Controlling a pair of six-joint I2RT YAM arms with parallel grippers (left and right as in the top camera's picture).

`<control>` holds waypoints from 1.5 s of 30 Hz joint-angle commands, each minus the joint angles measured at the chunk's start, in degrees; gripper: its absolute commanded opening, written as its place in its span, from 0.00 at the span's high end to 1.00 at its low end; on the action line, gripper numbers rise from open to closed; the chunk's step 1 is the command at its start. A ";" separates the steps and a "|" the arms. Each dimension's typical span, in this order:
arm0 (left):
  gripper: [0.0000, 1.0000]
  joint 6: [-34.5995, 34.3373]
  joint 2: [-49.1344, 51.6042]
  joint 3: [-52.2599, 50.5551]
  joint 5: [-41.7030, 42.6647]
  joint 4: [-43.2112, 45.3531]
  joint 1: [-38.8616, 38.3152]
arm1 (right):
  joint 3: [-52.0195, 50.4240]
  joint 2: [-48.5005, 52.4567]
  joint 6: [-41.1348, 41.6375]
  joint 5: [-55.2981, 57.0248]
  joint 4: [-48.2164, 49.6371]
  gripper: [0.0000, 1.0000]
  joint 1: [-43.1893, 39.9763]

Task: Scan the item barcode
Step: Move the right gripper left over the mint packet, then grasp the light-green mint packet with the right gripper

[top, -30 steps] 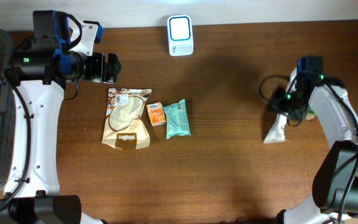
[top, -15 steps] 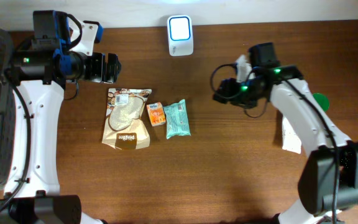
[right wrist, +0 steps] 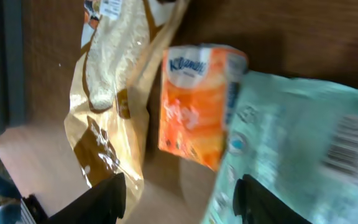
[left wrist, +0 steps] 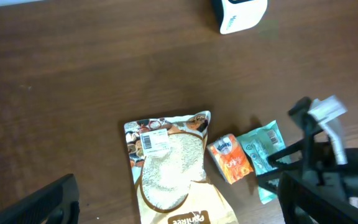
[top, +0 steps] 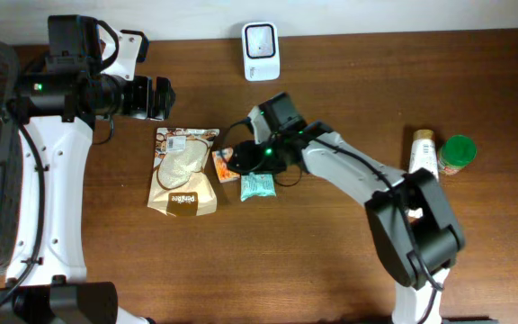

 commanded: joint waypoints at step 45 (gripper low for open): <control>0.01 0.94 0.17 0.20 0.20 -0.04 0.15 | -2.36 -3.19 -16.90 -9.79 -19.12 0.38 -21.73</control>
